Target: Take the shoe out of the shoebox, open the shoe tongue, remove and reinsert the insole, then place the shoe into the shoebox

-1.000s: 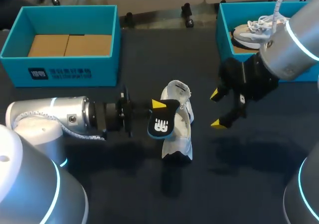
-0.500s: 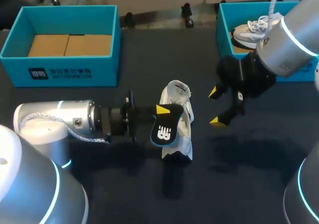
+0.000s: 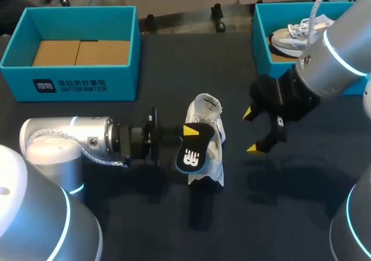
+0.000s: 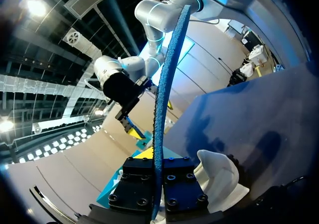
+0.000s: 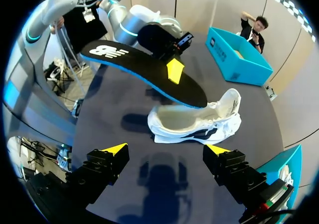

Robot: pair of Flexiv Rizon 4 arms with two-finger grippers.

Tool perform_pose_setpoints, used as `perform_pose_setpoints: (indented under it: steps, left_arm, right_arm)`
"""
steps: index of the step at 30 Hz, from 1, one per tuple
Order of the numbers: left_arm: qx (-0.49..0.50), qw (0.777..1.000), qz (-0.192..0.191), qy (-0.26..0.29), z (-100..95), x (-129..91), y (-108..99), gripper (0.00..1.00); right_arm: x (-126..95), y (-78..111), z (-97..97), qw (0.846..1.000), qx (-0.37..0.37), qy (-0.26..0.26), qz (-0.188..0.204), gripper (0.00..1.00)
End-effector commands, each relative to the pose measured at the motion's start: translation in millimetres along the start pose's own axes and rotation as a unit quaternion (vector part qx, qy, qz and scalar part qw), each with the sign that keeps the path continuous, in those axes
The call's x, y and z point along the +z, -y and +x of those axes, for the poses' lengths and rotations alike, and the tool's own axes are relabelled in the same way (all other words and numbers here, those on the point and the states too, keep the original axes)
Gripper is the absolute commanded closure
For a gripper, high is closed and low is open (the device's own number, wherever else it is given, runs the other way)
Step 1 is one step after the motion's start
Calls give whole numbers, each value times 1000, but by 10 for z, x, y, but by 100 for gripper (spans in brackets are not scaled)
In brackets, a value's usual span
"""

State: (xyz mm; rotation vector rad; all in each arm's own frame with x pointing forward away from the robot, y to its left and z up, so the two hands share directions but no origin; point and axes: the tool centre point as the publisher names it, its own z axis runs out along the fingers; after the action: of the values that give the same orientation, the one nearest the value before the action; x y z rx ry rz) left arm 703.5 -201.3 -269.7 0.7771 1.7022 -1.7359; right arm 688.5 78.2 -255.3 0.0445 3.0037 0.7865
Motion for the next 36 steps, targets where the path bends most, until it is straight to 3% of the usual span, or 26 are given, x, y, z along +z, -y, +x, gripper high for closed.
perform_pose_setpoints:
  steps: [1, 21, 27, 36]
  left_arm:
    - [-1, 1000, -1, 0, 29, 42, 10, 100]
    - [5, 1000, 10, -16, 42, 4, 113, 100]
    - [-29, 999, 12, -32, 52, -83, 48, 100]
    - [-6, 999, 11, -50, 88, -82, 54, 100]
  right_arm:
    - [122, 37, -4, 1000, -7, -3, -5, 0]
    - [174, 52, 4, 1000, -1, -4, -8, 0]
    - [174, 52, 4, 1000, -1, -4, -8, 0]
    - [174, 52, 4, 1000, -1, -4, -8, 0]
